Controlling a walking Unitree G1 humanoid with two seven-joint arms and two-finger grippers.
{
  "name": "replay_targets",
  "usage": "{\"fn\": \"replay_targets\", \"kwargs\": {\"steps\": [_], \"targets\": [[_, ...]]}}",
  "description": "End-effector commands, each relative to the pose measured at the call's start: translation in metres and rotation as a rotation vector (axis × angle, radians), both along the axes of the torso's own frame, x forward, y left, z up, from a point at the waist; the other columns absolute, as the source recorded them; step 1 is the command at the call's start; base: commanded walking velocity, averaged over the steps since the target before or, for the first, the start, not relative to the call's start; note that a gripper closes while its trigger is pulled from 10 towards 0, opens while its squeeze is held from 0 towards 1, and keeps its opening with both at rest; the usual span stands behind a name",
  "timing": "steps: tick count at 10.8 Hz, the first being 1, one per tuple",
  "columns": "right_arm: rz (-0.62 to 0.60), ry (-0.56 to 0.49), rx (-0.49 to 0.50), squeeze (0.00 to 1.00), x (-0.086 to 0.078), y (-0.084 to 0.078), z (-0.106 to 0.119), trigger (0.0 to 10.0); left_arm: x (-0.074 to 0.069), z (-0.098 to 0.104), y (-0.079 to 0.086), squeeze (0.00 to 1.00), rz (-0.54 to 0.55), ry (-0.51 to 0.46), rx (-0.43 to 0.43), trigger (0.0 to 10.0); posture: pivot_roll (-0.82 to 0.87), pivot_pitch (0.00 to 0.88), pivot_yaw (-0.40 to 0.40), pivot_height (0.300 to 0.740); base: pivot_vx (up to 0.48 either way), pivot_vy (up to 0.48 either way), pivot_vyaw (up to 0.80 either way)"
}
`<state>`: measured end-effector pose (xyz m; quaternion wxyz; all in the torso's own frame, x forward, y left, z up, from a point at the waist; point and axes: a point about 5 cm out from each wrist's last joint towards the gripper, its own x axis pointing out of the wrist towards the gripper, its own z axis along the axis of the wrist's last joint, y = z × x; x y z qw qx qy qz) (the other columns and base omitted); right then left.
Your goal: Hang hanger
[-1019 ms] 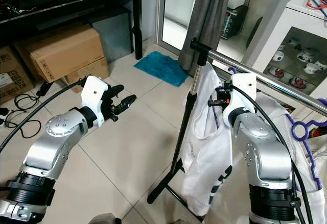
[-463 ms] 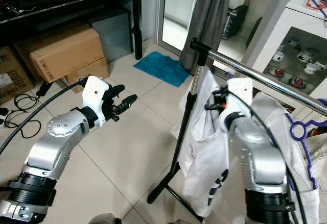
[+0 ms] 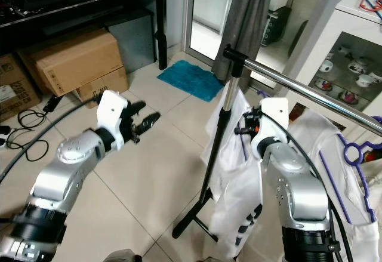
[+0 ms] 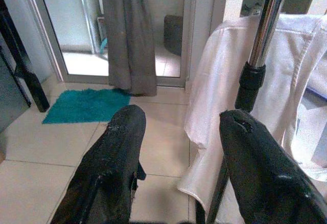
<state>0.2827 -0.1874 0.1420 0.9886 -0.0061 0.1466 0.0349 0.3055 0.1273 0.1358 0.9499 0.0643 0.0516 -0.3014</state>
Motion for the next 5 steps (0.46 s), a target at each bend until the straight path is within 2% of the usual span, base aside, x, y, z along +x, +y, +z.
{"fn": "replay_targets", "kwargs": {"steps": [1,4,5], "targets": [[-0.015,-0.045,-0.012,0.00,0.0009,-0.0026,0.0084,0.0,0.0000,0.0051,-0.0010,0.00,0.002,-0.018,0.002,10.0,0.08,0.000,-0.062,0.740,0.000,0.000,0.00],[-0.018,-0.045,-0.012,0.00,0.0023,-0.0030,0.0086,0.0,0.0012,0.0058,0.0011,0.00,0.010,-0.019,0.002,10.0,0.08,0.000,-0.064,0.740,0.000,0.000,0.00],[-0.019,-0.045,-0.011,0.00,0.0024,-0.0029,0.0083,0.0,0.0010,0.0058,0.0011,0.00,0.010,-0.020,0.002,10.0,0.08,0.000,-0.064,0.740,-0.285,0.000,0.00]]}}
